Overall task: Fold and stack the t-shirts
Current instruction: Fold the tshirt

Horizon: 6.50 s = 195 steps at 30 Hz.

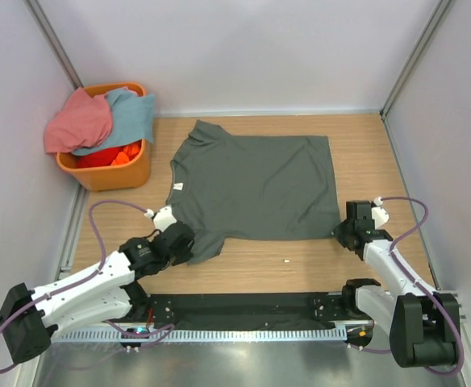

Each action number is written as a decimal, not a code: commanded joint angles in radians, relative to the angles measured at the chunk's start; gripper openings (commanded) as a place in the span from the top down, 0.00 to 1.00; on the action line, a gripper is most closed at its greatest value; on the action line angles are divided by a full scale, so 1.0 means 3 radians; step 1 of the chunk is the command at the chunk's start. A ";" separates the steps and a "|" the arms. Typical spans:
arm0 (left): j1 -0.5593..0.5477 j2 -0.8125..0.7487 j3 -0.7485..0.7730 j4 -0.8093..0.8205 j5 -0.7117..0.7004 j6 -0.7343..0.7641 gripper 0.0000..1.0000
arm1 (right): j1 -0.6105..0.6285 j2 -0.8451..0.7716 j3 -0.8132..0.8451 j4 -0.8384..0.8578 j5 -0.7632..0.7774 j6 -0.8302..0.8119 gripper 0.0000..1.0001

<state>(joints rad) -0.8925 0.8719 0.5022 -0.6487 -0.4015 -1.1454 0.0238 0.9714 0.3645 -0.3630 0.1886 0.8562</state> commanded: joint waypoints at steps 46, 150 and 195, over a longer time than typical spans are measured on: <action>0.1446 0.2743 0.3587 -0.1059 0.0367 0.2003 0.95 | -0.0013 0.1466 0.2323 -0.0038 -0.0020 -0.0553 0.99; 0.1518 0.0959 0.0627 0.0750 0.0648 0.1118 0.39 | 0.1228 0.0995 0.2251 -0.0549 0.0318 -0.0895 0.24; 0.1461 0.1522 0.0254 0.1247 0.0587 0.1057 0.51 | 0.3075 0.4151 0.4895 -0.1270 0.0690 -0.1269 0.99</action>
<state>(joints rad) -0.4515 1.3319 0.5980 -0.2661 -0.2089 -0.8154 0.9409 2.2162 1.7615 -0.7139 0.3279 0.5003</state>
